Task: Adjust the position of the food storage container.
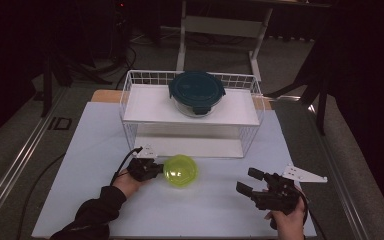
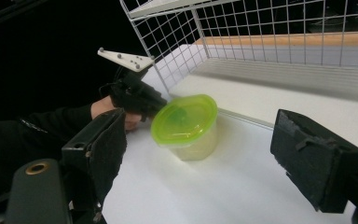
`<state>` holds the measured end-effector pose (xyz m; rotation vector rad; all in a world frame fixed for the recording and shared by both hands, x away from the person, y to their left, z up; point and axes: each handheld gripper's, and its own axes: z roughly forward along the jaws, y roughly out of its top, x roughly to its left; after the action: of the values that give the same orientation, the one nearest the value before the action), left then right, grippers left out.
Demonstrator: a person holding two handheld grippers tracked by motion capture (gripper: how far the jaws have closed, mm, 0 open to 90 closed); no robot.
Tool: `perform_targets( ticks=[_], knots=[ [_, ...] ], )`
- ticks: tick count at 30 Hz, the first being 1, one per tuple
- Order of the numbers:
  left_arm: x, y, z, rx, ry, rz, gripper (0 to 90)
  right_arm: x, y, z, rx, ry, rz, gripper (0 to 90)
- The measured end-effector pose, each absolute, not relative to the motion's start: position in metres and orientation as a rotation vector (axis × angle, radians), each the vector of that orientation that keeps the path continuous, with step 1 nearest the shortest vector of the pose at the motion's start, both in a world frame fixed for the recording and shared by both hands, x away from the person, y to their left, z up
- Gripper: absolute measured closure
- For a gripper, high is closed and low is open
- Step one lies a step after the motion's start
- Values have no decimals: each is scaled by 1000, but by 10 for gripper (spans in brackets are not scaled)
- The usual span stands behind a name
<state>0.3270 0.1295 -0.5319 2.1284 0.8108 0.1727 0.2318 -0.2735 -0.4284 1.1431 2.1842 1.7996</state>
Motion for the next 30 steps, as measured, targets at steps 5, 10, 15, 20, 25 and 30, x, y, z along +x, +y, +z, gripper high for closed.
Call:
perform_targets(
  ticks=[5,10,15,20,25,30],
  knots=[
    [311,127,-528,2148,771,152,892,231,-274,-428,1145,2180,1801,178],
    [299,123,-524,2148,745,122,892,232,-274,-428,1147,2180,1804,178],
    [293,117,-525,2167,721,99,892,231,-272,-428,1140,2185,1802,178],
    [287,110,-526,2169,692,72,892,232,-273,-428,1146,2183,1800,178],
    [286,108,-529,2187,698,74,892,231,-273,-429,1142,2185,1798,178],
    [293,113,-528,2173,737,88,892,231,-273,-428,1141,2183,1798,178]
  ],
)
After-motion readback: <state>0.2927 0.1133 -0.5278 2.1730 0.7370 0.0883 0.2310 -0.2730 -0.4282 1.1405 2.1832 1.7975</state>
